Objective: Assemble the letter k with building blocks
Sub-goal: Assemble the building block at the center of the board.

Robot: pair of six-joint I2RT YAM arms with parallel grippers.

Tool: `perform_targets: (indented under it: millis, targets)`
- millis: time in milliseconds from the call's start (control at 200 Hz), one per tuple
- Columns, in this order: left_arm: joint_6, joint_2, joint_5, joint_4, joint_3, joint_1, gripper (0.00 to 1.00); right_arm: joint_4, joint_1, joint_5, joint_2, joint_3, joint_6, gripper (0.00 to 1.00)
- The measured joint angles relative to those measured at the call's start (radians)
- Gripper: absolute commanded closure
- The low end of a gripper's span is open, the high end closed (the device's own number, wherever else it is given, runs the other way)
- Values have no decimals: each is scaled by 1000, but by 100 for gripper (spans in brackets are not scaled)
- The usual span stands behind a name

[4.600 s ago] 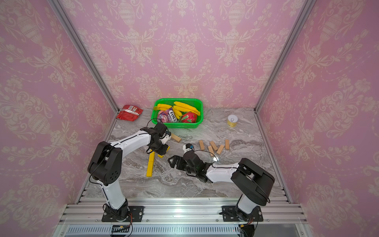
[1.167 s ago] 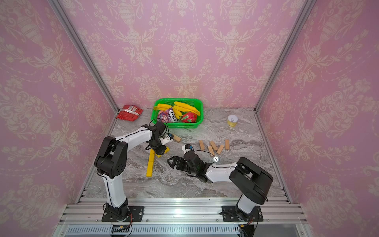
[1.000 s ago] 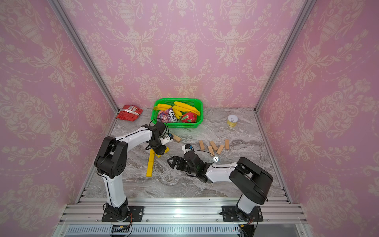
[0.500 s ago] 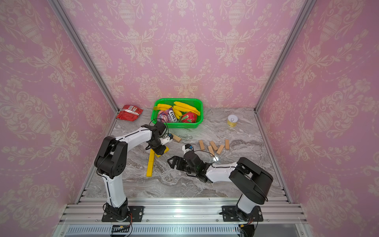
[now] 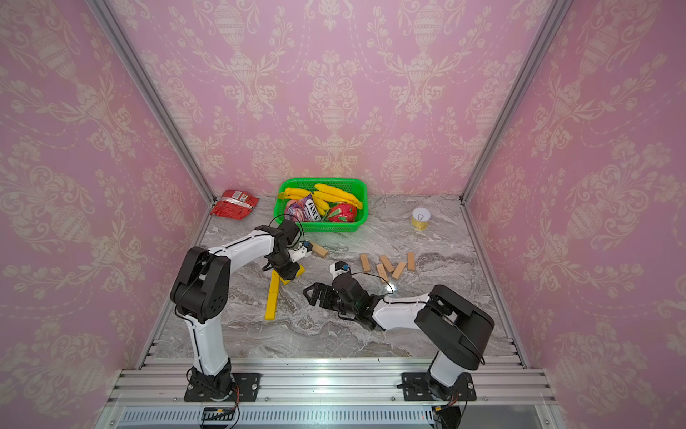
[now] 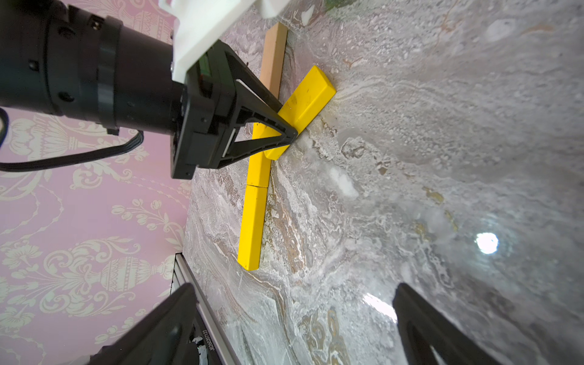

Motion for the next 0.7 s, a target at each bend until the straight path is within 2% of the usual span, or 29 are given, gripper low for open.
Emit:
perform_targets:
  millis: [345, 700]
  targets:
    - [0, 0, -1, 0, 0, 0, 65, 0, 0, 0, 0, 0, 0, 0]
    - [0, 0, -16, 0, 0, 0, 58, 0, -4, 0, 0, 0, 0, 0]
